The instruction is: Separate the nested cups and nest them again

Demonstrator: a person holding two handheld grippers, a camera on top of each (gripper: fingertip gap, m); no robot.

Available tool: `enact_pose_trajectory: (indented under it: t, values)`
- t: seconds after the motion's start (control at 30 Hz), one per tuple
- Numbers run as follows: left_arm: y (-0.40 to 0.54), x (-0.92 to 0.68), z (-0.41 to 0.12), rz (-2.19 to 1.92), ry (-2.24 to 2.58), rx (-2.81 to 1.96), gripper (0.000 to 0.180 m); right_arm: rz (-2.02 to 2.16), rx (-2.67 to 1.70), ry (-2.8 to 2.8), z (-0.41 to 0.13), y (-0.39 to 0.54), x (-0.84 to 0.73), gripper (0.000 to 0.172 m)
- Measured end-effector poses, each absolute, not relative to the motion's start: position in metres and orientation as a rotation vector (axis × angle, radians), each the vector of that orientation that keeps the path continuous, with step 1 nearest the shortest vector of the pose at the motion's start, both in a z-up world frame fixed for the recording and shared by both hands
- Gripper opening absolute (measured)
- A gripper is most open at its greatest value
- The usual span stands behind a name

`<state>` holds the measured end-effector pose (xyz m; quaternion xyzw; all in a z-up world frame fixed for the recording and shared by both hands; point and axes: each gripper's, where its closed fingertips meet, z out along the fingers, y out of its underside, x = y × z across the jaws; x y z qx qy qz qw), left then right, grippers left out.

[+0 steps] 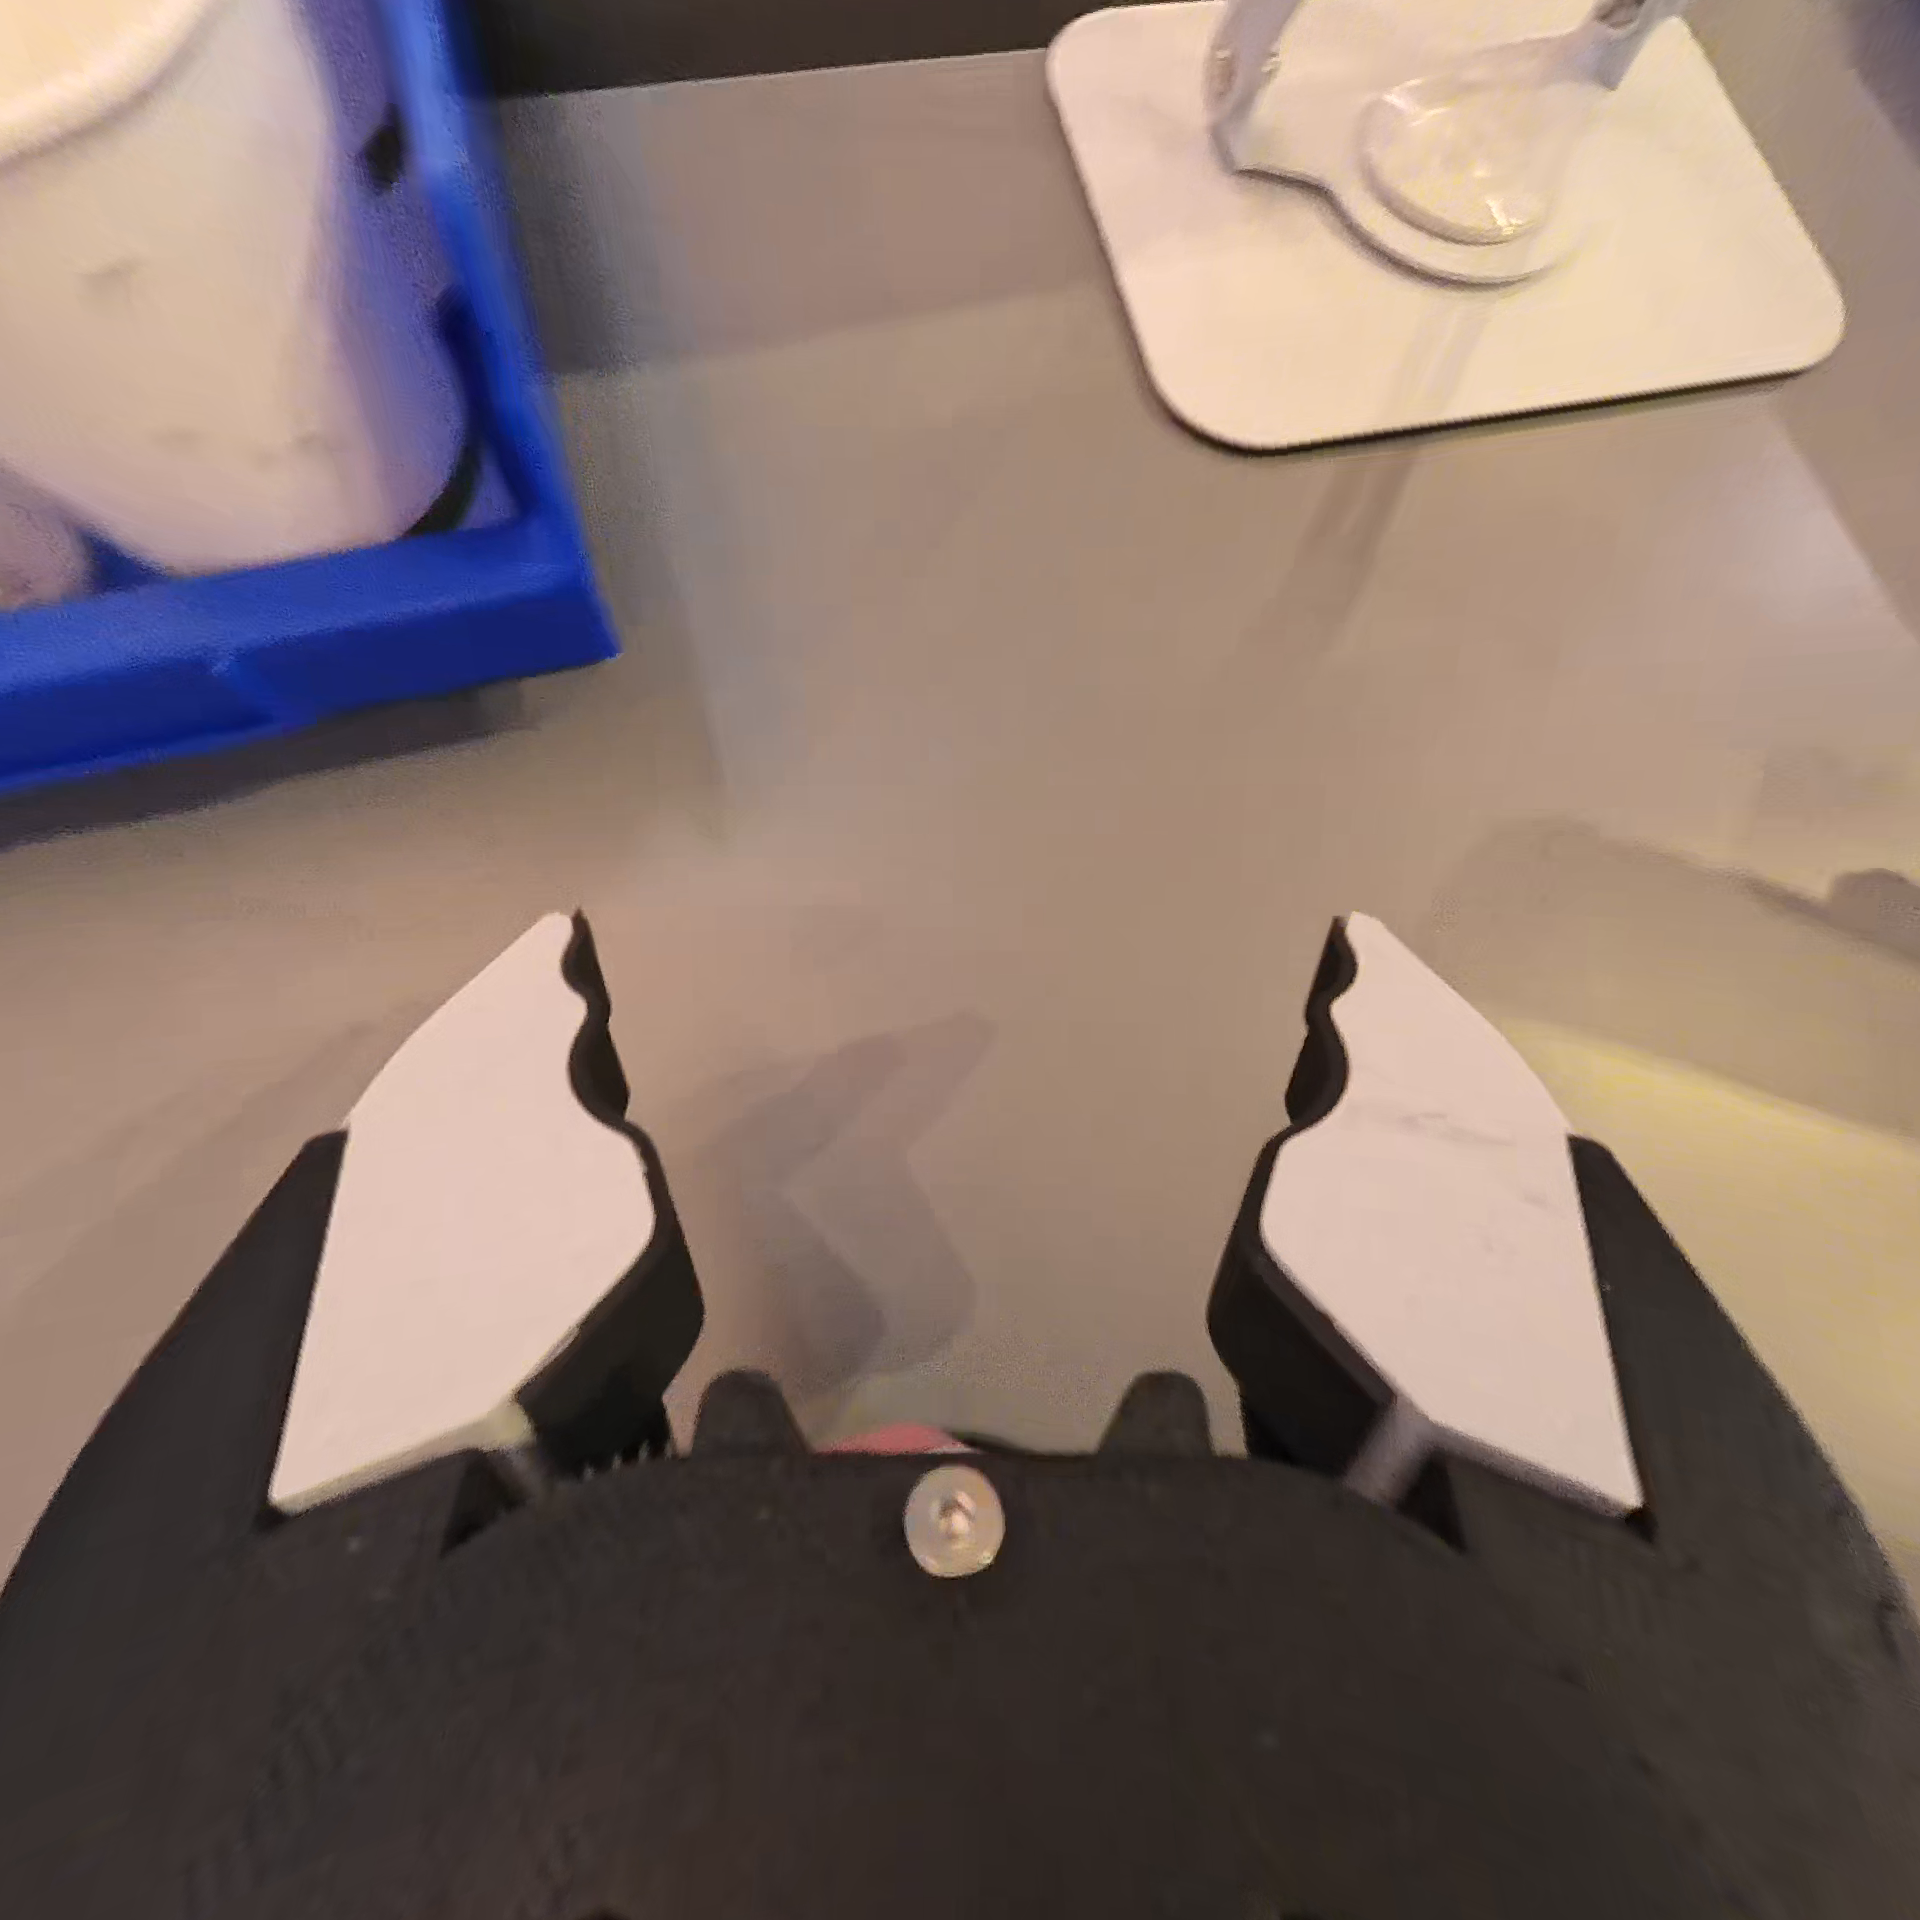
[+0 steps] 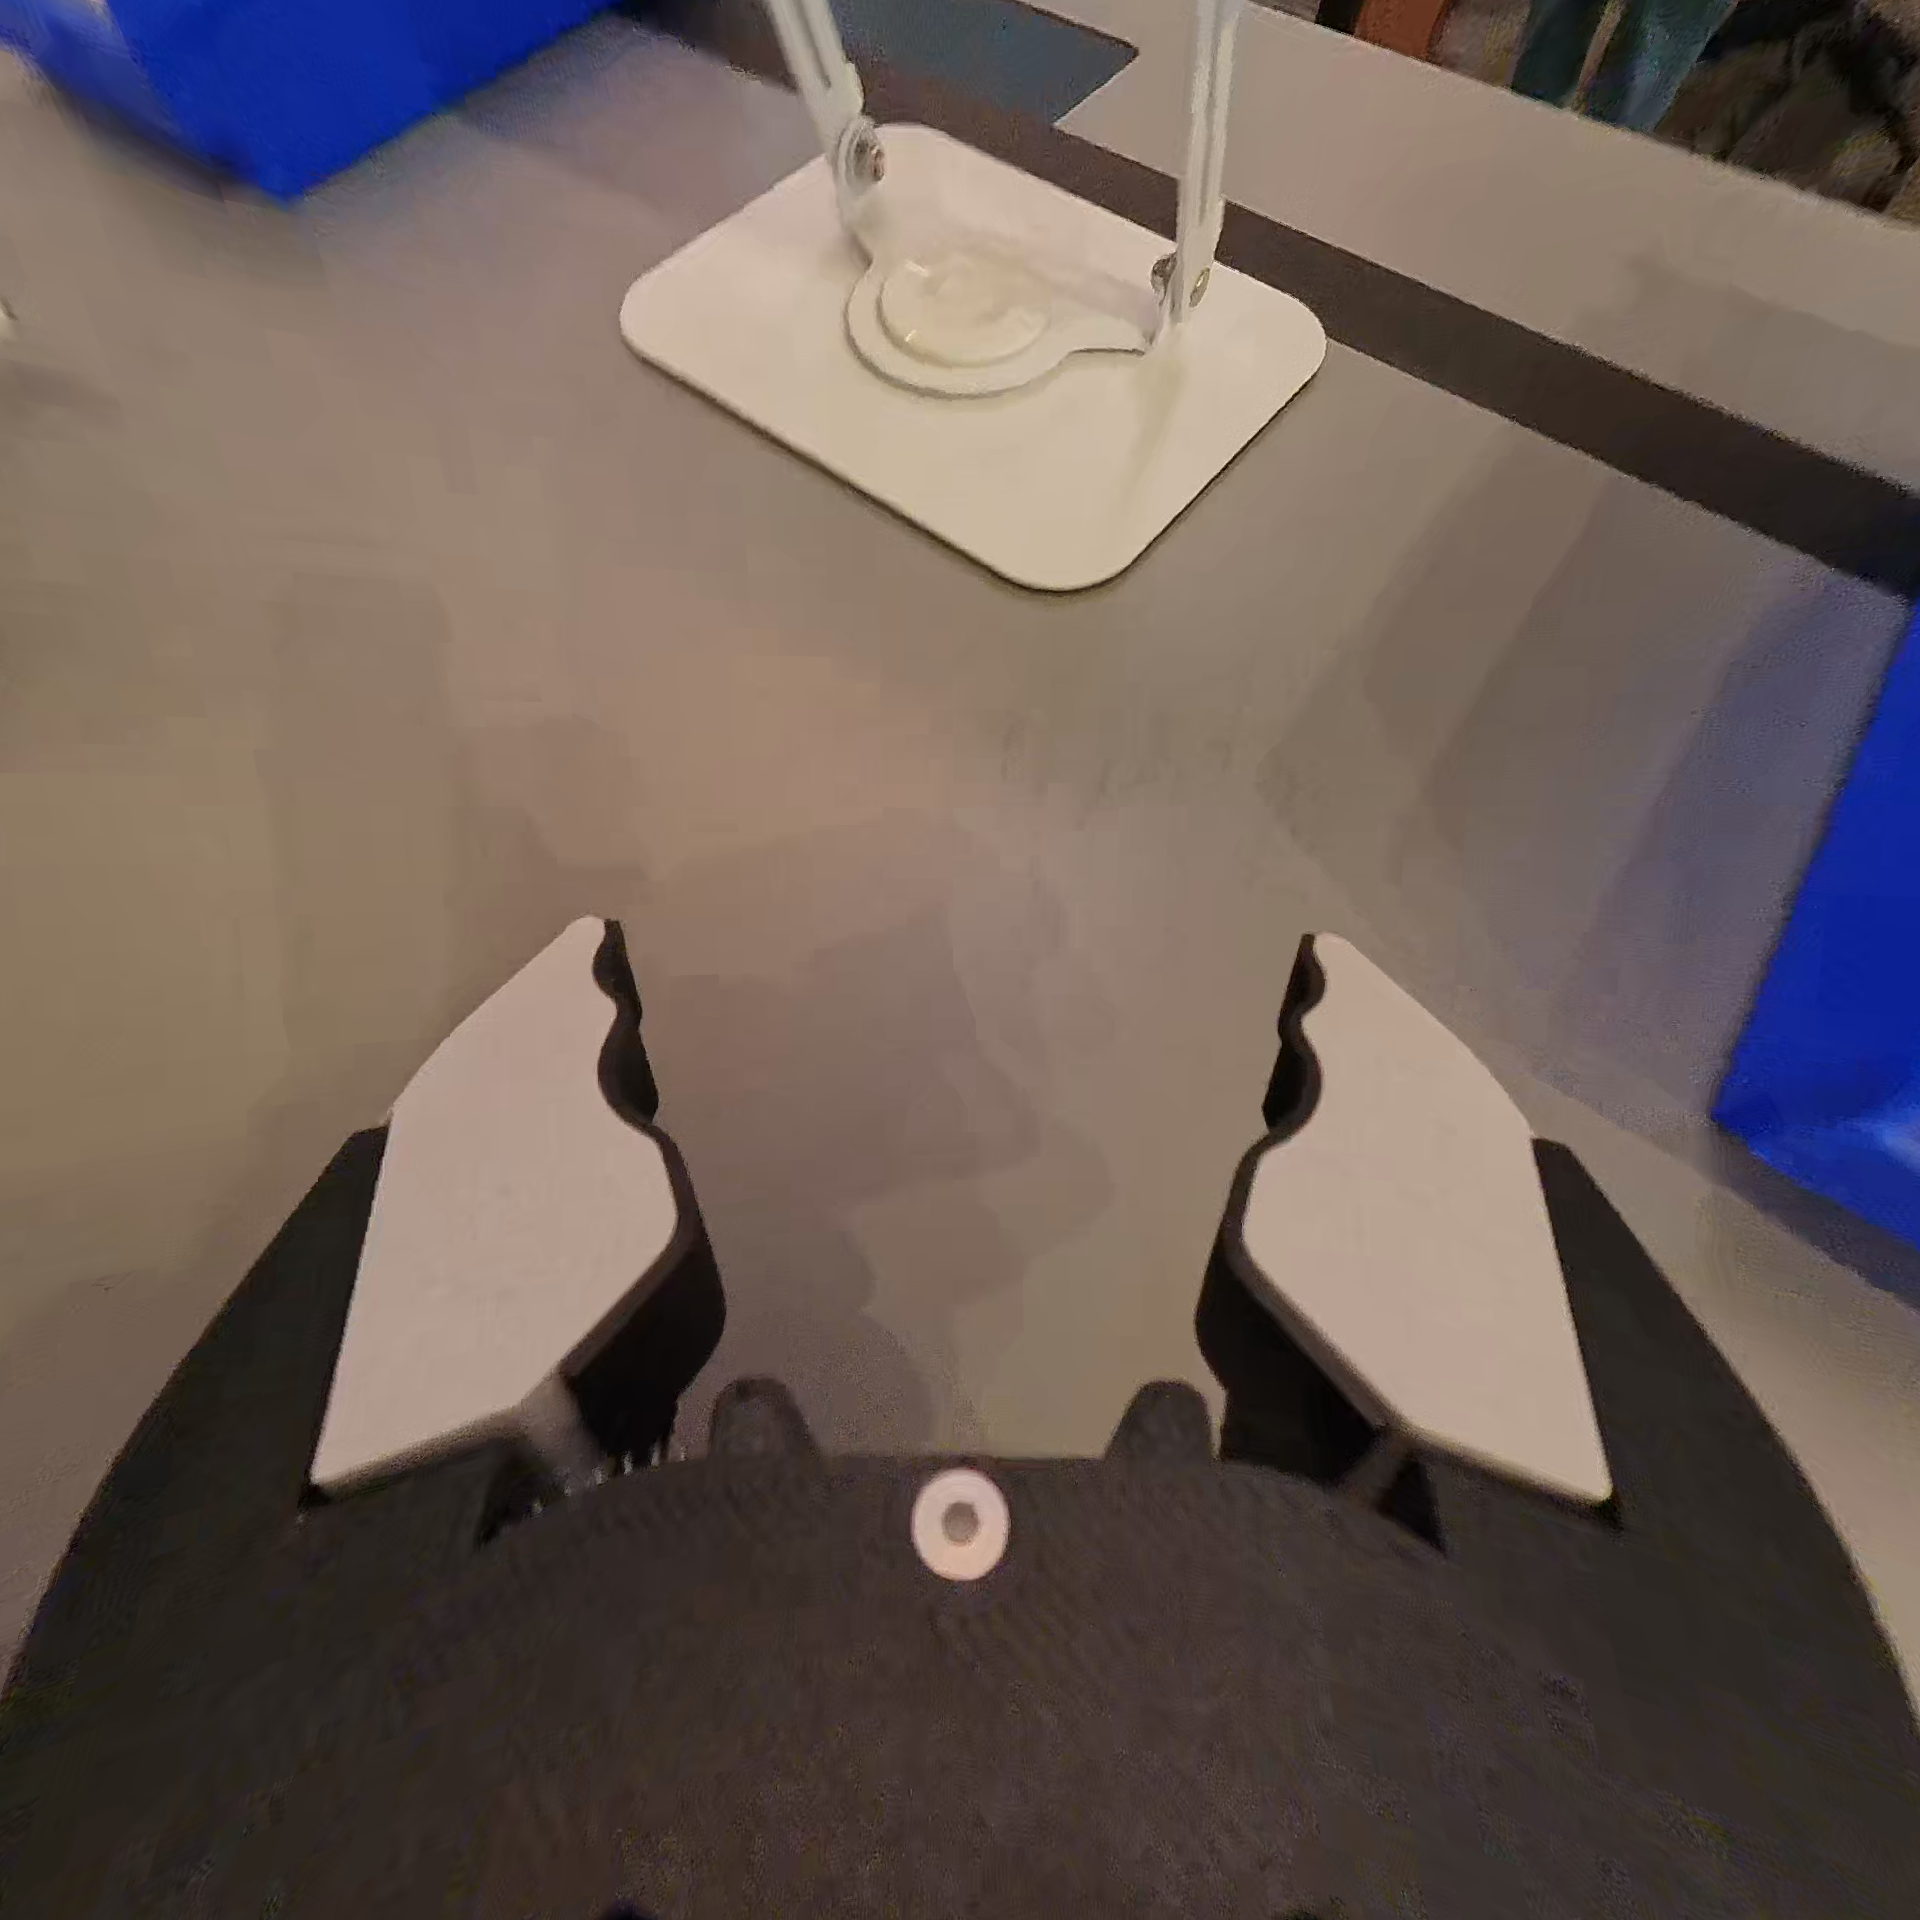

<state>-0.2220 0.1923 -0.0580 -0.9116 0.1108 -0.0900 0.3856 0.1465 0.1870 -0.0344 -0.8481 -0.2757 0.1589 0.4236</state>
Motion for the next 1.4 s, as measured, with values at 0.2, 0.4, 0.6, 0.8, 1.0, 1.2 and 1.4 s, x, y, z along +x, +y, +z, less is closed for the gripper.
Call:
enact_pose_trajectory:
  t: [0.2,0.4,0.6,0.8,1.0,1.2,1.4]
  values:
    - [0.223,-0.179,-0.081,-0.253,0.454,-2.405,0.126,0.337,-2.362,-0.657,-0.084,0.219,0.141,0.124]
    - [0.234,-0.159,-0.113,-0.191,0.574,-2.482,0.146,0.257,-2.355,-0.722,-0.11,0.238,0.131,0.144]
    - [0.236,-0.155,-0.113,-0.185,0.546,-2.453,0.146,0.253,-2.344,-0.702,-0.11,0.236,0.13,0.146]
    - [0.234,-0.157,-0.111,-0.167,0.469,-2.436,0.14,0.24,-2.337,-0.662,-0.108,0.234,0.133,0.136]
    - [0.234,-0.16,-0.108,-0.151,0.417,-2.418,0.123,0.243,-2.351,-0.669,-0.11,0.23,0.131,0.144]
    - [0.232,-0.163,-0.109,-0.14,0.422,-2.419,0.128,0.249,-2.351,-0.68,-0.11,0.229,0.13,0.148]
    - [0.234,-0.166,-0.107,-0.148,0.403,-2.412,0.117,0.249,-2.351,-0.677,-0.11,0.229,0.13,0.148]
